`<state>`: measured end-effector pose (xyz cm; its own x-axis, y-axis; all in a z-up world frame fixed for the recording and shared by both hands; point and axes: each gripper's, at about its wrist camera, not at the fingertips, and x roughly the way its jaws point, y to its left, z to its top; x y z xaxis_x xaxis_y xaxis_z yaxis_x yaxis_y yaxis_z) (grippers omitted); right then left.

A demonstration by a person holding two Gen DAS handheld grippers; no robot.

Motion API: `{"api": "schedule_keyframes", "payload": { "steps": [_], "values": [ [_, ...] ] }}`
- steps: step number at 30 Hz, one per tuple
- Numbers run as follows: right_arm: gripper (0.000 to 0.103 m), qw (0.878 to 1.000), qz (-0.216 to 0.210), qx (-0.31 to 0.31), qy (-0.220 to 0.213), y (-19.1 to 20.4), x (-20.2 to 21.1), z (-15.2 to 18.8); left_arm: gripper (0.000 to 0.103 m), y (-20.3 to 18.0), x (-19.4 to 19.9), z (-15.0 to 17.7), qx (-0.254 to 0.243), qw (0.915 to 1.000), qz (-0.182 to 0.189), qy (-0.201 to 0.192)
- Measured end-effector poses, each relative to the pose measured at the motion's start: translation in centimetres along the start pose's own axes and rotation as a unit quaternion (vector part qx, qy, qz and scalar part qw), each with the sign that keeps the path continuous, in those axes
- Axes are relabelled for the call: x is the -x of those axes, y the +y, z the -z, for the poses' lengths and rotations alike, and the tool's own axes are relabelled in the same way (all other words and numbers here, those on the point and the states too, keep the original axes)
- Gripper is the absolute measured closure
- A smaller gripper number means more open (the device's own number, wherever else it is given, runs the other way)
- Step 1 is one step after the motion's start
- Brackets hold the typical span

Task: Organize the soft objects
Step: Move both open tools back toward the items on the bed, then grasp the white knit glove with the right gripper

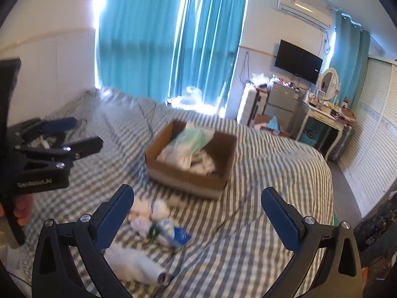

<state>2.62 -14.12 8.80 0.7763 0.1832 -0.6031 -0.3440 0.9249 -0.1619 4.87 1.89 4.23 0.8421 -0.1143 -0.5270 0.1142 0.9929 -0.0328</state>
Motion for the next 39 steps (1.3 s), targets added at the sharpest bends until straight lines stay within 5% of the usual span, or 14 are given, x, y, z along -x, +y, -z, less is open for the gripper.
{"api": "schedule_keyframes", "payload": {
  "steps": [4,11,20,25,32,34,39],
  "values": [
    [0.0,0.999,-0.003,0.021,0.032,2.9,-2.1,4.5,0.022,0.0,-0.3,3.9,-0.006,0.9989,-0.039,0.027],
    [0.0,0.989,-0.088,-0.018,0.116,5.5,-6.1,11.5,0.022,0.0,-3.0,10.3,0.006,0.9951,-0.036,0.092],
    [0.0,0.974,-0.157,-0.009,0.164,9.1,-8.3,13.6,0.022,1.3,-5.1,13.1,0.016,0.9903,-0.057,0.126],
    [0.0,0.972,-0.136,0.011,0.191,10.4,-10.0,14.8,0.022,1.9,-5.4,13.4,0.022,0.9894,-0.062,0.13],
    [0.035,0.971,-0.136,0.025,0.195,10.1,-10.3,15.3,0.022,1.4,-5.5,13.3,0.019,0.9897,-0.054,0.132],
    [0.057,0.972,-0.147,0.035,0.181,10.0,-9.5,15.0,0.022,1.1,-5.5,13.2,0.014,0.9898,-0.052,0.132],
    [0.067,0.975,-0.159,0.017,0.158,8.4,-8.2,13.9,0.022,1.0,-6.0,12.9,0.013,0.9894,-0.047,0.136]
  ]
}}
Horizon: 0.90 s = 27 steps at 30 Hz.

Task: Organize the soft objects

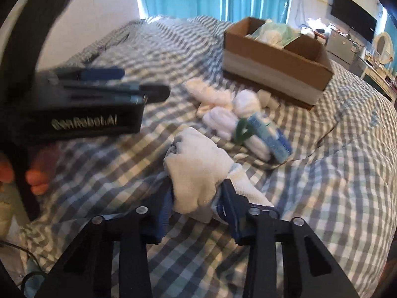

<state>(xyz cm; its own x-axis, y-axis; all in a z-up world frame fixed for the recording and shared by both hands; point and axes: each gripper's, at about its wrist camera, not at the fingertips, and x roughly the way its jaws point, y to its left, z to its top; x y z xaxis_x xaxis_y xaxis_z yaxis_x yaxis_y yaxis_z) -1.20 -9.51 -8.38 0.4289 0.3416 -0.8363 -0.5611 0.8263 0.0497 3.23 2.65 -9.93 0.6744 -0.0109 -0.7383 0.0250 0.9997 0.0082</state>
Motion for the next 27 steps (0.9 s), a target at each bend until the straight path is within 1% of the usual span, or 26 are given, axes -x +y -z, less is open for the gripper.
{"api": "schedule_keyframes", "payload": {
  "steps": [2,4,6,8,12,18,21,22,24,25,26,27],
  "values": [
    [0.067,1.0,0.016,-0.005,-0.018,-0.9,1.2,-0.3,0.022,0.0,-0.3,-0.1,0.002,1.0,0.002,0.002],
    [0.067,0.999,0.02,-0.012,-0.028,-1.7,2.1,-0.7,0.022,-0.1,-0.6,-0.3,0.003,1.0,0.005,0.005],
    [0.067,0.998,0.048,-0.015,-0.04,-2.9,3.0,-1.2,0.022,-0.4,-0.9,-0.5,0.004,0.9999,0.011,0.01],
    [0.067,0.996,0.069,-0.022,-0.047,-4.3,3.4,-1.6,0.023,-0.9,-1.4,-0.7,0.006,0.9997,0.018,0.014],
    [0.067,0.993,0.096,-0.043,-0.057,-7.0,4.1,-2.3,0.025,-2.7,-3.1,-1.0,0.007,0.9985,0.04,0.036],
    [0.067,0.991,0.106,-0.057,-0.062,-8.8,4.3,-2.5,0.025,-5.9,-5.5,-0.5,-0.01,0.9942,0.079,0.072],
    [0.067,0.991,0.104,-0.06,-0.061,-9.2,4.3,-2.0,0.025,-7.1,-6.8,-0.4,-0.023,0.9924,0.089,0.083],
    [0.067,0.991,0.104,-0.062,-0.061,-9.3,4.2,-1.9,0.026,-7.2,-7.3,-0.5,-0.022,0.9919,0.09,0.087],
    [0.067,0.991,0.103,-0.065,-0.061,-9.5,3.9,-1.9,0.035,-7.0,-8.4,-0.6,-0.012,0.9907,0.095,0.097],
    [0.067,0.99,0.103,-0.068,-0.062,-9.6,3.8,-1.8,0.045,-6.9,-8.6,-0.7,-0.009,0.9903,0.096,0.1],
    [0.067,0.99,0.101,-0.071,-0.061,-9.8,3.7,-1.8,0.051,-6.8,-9.1,-0.7,-0.005,0.9896,0.096,0.107],
    [0.067,0.99,0.101,-0.072,-0.059,-9.9,3.5,-1.7,0.053,-6.7,-9.3,-0.6,-0.004,0.9894,0.094,0.111]
  ]
}}
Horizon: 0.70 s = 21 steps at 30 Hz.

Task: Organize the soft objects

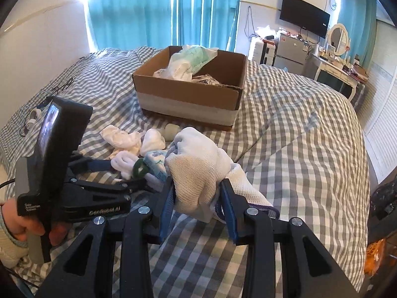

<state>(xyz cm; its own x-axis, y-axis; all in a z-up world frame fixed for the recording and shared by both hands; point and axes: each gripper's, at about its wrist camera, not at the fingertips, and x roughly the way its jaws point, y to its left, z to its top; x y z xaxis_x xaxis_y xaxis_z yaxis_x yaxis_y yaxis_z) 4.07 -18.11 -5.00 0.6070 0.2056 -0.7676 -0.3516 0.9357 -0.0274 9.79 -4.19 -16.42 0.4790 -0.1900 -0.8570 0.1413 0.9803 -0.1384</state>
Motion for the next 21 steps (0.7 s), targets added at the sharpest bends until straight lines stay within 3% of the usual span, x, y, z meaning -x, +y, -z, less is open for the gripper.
{"api": "schedule_keyframes", "payload": {
  "steps": [2,4,7,16,21],
  "values": [
    [0.067,1.0,-0.001,-0.002,0.004,0.0,-0.3,0.1,0.075,0.3,-0.1,0.2,0.003,1.0,0.005,0.0],
    [0.067,1.0,-0.001,-0.003,0.005,0.0,-0.4,0.2,0.079,0.4,0.1,0.3,0.005,0.9999,0.014,-0.007],
    [0.067,1.0,-0.002,-0.005,0.003,0.0,-0.2,0.4,0.103,0.6,1.0,0.5,0.005,0.9997,0.018,-0.017],
    [0.067,1.0,-0.002,-0.005,0.005,-0.1,0.1,0.6,0.103,1.4,2.6,1.0,0.013,0.9992,0.022,-0.032],
    [0.067,1.0,-0.004,-0.007,0.008,-0.2,-0.1,0.6,0.099,1.0,2.5,1.2,0.003,0.9997,0.018,-0.016]
  ]
}}
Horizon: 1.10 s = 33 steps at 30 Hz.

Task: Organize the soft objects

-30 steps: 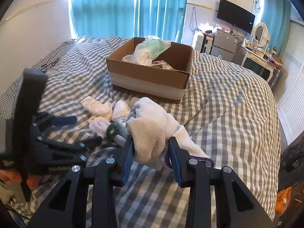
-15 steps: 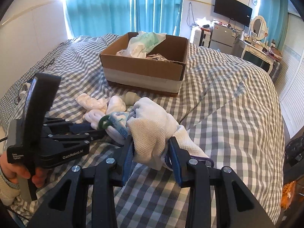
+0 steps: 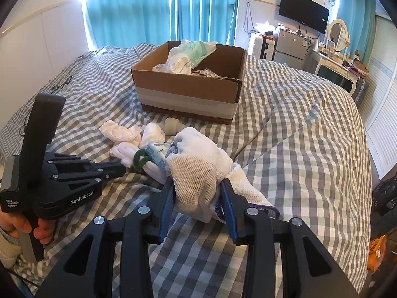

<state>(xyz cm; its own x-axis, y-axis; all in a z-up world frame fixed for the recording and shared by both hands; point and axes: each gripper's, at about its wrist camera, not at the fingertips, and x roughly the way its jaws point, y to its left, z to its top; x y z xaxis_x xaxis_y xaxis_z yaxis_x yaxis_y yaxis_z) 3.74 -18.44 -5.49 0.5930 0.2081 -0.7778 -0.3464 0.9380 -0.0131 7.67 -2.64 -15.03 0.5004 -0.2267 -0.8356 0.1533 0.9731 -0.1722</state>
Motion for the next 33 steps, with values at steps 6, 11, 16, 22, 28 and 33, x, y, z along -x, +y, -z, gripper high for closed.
{"api": "schedule_keyframes", "payload": {
  "steps": [6,11,16,22,28,33],
  "values": [
    [0.067,1.0,-0.001,-0.001,0.002,-0.1,-0.3,0.0,0.074,-0.1,-1.1,-0.6,0.016,0.9996,0.002,0.022],
    [0.067,1.0,-0.001,-0.001,0.003,0.0,-0.3,0.1,0.047,-0.6,-0.4,-0.7,0.009,0.9999,0.009,0.007],
    [0.067,1.0,-0.001,0.0,0.006,0.0,-0.4,0.2,0.047,-0.6,-1.0,-2.1,0.024,0.9993,0.027,0.005],
    [0.067,1.0,-0.003,-0.001,0.006,-0.1,-0.6,0.2,0.054,0.5,-3.2,-3.8,0.076,0.9952,0.06,0.013],
    [0.067,1.0,-0.004,-0.002,0.008,-0.1,-0.8,0.2,0.073,0.3,-3.6,-3.8,0.069,0.995,0.072,0.006],
    [0.067,1.0,-0.001,-0.002,0.002,0.0,-0.2,0.0,0.087,0.0,-1.3,-3.3,0.047,0.9961,0.073,-0.016]
  ]
}}
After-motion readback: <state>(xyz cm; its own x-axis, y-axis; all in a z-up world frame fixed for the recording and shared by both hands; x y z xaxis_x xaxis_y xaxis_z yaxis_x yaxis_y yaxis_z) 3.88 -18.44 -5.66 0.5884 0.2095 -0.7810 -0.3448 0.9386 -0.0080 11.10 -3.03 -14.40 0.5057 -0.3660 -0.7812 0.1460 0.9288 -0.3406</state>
